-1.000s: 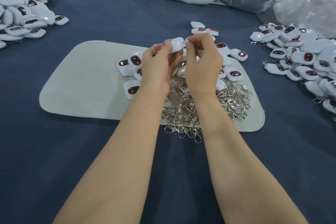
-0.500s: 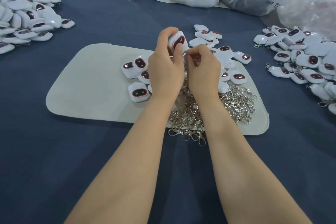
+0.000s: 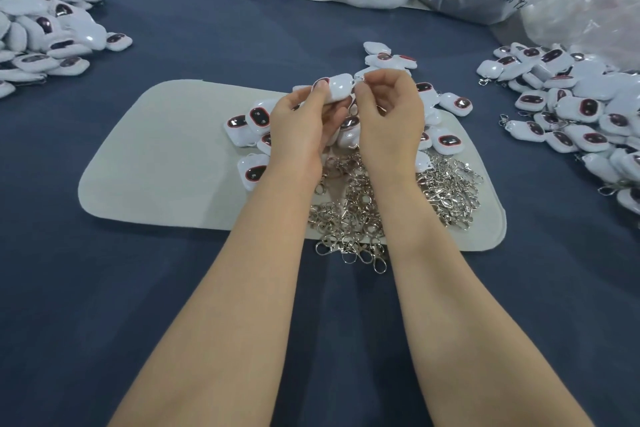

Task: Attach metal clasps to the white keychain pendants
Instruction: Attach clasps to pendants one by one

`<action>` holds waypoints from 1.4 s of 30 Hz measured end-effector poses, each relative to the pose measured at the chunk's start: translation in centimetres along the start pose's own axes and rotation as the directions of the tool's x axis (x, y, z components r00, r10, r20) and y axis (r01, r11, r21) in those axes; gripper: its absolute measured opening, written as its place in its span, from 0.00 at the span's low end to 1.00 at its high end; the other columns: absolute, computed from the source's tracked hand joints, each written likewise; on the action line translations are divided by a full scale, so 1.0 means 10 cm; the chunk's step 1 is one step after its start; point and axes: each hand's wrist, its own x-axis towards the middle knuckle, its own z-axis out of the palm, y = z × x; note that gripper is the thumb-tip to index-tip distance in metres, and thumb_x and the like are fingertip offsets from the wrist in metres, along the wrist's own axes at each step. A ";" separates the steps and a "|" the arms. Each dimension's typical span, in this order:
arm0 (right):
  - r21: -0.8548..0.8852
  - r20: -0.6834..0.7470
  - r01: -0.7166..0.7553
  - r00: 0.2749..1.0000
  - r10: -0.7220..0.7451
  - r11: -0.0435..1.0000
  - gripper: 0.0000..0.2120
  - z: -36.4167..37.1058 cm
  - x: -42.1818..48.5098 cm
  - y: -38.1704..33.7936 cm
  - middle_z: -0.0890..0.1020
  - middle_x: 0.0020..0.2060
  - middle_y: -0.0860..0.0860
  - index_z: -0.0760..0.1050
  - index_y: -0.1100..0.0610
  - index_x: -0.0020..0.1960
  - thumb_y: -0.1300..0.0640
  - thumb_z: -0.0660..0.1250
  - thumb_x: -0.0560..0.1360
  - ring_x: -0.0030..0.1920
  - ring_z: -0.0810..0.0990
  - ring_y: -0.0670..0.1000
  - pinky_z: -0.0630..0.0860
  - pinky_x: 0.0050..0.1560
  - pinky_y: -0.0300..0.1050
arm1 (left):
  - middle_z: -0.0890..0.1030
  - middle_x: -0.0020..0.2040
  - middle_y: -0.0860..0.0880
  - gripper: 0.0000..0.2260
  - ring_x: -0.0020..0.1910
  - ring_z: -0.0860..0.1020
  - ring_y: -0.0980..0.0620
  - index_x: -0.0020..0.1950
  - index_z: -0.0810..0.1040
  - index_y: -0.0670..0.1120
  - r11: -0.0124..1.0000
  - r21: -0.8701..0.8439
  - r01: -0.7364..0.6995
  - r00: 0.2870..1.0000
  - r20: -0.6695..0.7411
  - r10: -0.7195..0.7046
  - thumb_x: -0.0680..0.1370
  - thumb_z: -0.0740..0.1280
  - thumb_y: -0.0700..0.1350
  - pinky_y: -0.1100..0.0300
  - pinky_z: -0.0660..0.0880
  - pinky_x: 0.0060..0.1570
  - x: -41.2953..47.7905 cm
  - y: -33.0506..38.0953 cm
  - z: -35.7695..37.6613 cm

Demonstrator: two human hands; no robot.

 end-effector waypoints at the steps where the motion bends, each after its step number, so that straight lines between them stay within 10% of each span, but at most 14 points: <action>1: -0.004 -0.003 0.013 1.000 -0.013 1.000 0.05 0.00 0.00 0.00 0.79 0.38 0.43 0.73 0.56 0.47 0.65 0.66 0.75 0.40 0.78 0.41 0.75 0.48 0.37 | 0.81 0.44 0.43 0.07 0.38 0.81 0.53 0.56 0.75 0.36 1.000 -0.015 0.008 1.000 0.013 -0.008 0.80 0.63 0.38 0.68 0.79 0.39 0.00 0.00 0.00; 9: -0.165 -0.015 0.150 0.988 -0.154 0.975 0.03 0.00 -0.02 0.01 0.76 0.35 0.39 0.76 0.61 0.46 0.65 0.64 0.75 0.38 0.75 0.42 0.73 0.46 0.36 | 0.81 0.45 0.44 0.08 0.35 0.81 0.54 0.58 0.73 0.42 0.986 0.109 -0.128 0.989 -0.055 0.134 0.79 0.65 0.39 0.65 0.79 0.38 -0.03 0.01 0.02; 17: -0.204 0.021 0.121 0.993 -0.119 0.972 0.03 -0.01 -0.01 0.04 0.77 0.35 0.46 0.76 0.62 0.46 0.66 0.64 0.75 0.38 0.75 0.45 0.73 0.44 0.37 | 0.80 0.36 0.47 0.07 0.36 0.77 0.54 0.54 0.71 0.51 0.705 0.491 -0.511 0.848 0.154 0.507 0.79 0.64 0.41 0.61 0.75 0.40 -0.08 -0.04 0.00; 37: -0.201 0.102 -0.036 0.993 0.057 0.979 0.05 -0.02 0.04 0.05 0.83 0.40 0.53 0.79 0.61 0.47 0.65 0.65 0.74 0.44 0.81 0.52 0.77 0.51 0.49 | 0.78 0.56 0.58 0.14 0.55 0.76 0.59 0.64 0.76 0.44 0.321 0.621 -0.715 0.651 0.422 0.631 0.79 0.62 0.39 0.59 0.75 0.58 -0.07 -0.09 -0.03; 42: 0.026 0.046 -0.152 0.987 0.151 0.988 0.06 -0.03 0.06 0.04 0.82 0.40 0.52 0.76 0.55 0.43 0.65 0.66 0.74 0.41 0.80 0.50 0.78 0.48 0.48 | 0.81 0.54 0.50 0.12 0.52 0.80 0.55 0.62 0.74 0.44 0.532 0.534 -0.658 0.740 0.327 0.588 0.79 0.62 0.38 0.62 0.77 0.53 -0.08 -0.07 0.00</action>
